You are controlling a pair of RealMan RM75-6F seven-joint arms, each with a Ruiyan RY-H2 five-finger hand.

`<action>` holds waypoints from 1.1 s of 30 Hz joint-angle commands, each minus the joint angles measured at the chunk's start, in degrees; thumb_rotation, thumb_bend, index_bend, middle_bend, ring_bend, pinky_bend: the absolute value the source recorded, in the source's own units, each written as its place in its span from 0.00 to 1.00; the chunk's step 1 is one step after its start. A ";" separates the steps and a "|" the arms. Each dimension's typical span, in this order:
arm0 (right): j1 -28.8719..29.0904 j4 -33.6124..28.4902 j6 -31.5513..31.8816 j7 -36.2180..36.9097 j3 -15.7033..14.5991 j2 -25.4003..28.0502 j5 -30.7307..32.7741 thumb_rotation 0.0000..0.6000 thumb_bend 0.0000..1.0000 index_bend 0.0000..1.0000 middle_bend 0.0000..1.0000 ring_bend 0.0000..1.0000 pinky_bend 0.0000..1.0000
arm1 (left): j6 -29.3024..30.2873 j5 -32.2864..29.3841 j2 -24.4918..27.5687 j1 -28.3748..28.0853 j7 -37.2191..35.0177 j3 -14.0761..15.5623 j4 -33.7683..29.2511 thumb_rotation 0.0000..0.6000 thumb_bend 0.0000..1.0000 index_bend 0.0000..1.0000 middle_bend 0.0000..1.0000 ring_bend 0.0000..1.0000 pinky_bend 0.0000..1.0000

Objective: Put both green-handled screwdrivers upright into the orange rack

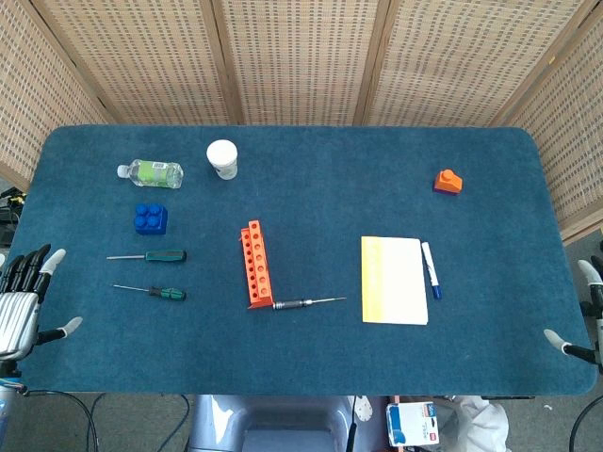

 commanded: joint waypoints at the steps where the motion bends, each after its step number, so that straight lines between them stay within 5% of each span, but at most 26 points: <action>1: -0.01 -0.01 -0.20 0.53 0.02 0.16 0.12 1.00 0.00 0.00 0.00 0.00 0.00 | -0.29 0.43 -0.16 0.21 0.26 -0.29 0.07 1.00 0.00 0.00 0.00 0.00 0.00; 9: -0.03 -0.31 -0.59 1.70 0.11 0.65 0.37 1.00 0.00 0.00 0.00 0.00 0.00 | -7.76 1.46 -2.62 -3.38 1.36 -1.66 2.41 1.00 0.00 0.00 0.00 0.00 0.00; 21: 0.40 -0.58 -2.29 1.32 0.30 0.82 1.94 1.00 0.00 0.00 0.00 0.00 0.00 | -25.35 -2.60 -12.73 -14.19 4.78 -6.10 11.97 1.00 0.01 0.42 0.00 0.00 0.00; 33: 0.60 -0.41 -3.17 1.86 0.39 1.06 2.53 1.00 0.00 0.00 0.00 0.00 0.00 | -28.37 -4.92 -17.11 -16.45 9.89 -6.73 14.95 1.00 0.14 0.46 0.00 0.00 0.00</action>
